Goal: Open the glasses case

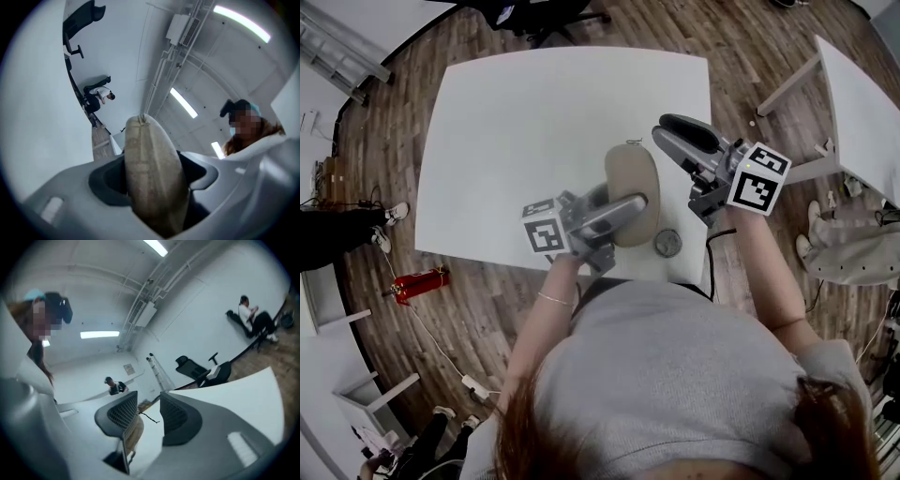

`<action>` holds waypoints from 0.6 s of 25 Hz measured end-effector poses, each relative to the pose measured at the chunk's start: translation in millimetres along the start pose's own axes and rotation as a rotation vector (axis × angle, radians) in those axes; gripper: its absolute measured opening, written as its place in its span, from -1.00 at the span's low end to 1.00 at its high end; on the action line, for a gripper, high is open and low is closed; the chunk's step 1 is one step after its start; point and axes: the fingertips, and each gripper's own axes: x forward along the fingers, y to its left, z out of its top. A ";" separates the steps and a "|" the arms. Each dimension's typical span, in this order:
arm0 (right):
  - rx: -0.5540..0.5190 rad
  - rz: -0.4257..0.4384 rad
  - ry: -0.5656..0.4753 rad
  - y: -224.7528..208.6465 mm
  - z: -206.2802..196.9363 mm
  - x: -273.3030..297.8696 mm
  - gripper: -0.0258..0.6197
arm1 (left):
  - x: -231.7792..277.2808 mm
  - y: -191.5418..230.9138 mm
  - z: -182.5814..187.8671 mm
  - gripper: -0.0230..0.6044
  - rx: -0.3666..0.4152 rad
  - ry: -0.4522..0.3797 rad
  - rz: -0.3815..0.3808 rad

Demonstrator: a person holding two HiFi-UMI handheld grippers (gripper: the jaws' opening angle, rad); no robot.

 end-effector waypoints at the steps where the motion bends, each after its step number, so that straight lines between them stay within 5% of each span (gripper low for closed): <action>1: 0.063 0.080 0.002 0.0 1.7 3.2 -0.46 | -1.1 -5.0 2.4 0.10 -0.017 -0.019 -0.036; 7: 0.450 0.414 -0.107 -21.7 2.1 7.2 -0.36 | -2.5 -15.9 14.3 0.10 -0.022 -0.080 -0.089; 10: 0.623 0.477 -0.137 -23.2 -15.7 17.2 -0.33 | -0.6 -20.3 13.7 0.10 -0.020 -0.073 -0.102; 15: 0.751 0.559 -0.166 -11.3 -24.4 30.8 -0.30 | 7.2 -21.9 10.1 0.10 -0.020 -0.053 -0.110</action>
